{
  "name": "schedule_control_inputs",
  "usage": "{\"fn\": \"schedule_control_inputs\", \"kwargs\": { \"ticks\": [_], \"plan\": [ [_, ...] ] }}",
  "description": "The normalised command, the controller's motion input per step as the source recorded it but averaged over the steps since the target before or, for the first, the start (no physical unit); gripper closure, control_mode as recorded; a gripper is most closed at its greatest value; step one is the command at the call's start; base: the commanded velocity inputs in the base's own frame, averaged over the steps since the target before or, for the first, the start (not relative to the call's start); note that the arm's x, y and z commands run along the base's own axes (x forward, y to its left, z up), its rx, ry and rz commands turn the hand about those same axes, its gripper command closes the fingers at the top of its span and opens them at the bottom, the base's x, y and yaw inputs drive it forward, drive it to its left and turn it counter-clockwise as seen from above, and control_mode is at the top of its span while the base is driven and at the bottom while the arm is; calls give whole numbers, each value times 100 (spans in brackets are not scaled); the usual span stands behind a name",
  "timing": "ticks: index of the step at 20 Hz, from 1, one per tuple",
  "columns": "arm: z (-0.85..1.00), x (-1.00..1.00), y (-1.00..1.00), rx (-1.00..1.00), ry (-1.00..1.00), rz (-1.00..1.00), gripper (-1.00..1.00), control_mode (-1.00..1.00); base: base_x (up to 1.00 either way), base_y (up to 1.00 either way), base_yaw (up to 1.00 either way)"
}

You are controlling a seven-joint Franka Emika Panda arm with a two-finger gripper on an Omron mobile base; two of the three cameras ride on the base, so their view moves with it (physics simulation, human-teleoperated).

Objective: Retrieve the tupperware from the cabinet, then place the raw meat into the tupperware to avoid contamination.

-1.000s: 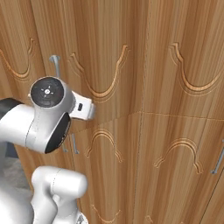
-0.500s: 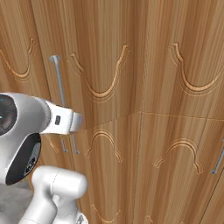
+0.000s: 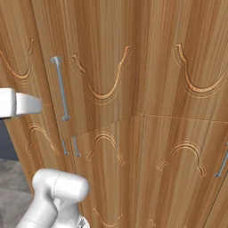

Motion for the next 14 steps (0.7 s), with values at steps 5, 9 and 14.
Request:
{"fn": "schedule_control_inputs", "kwargs": {
  "ticks": [5, 9, 14],
  "plan": [
    [-5, 15, 73, -49, 16, 0, -100, -100, 0, 0, 0],
    [-38, 57, 42, -44, 15, 3, -100, -100, 0, 0, 0],
    [-22, 97, 0, -30, 26, 2, -100, -100, 0, 0, 0]
  ]
}}
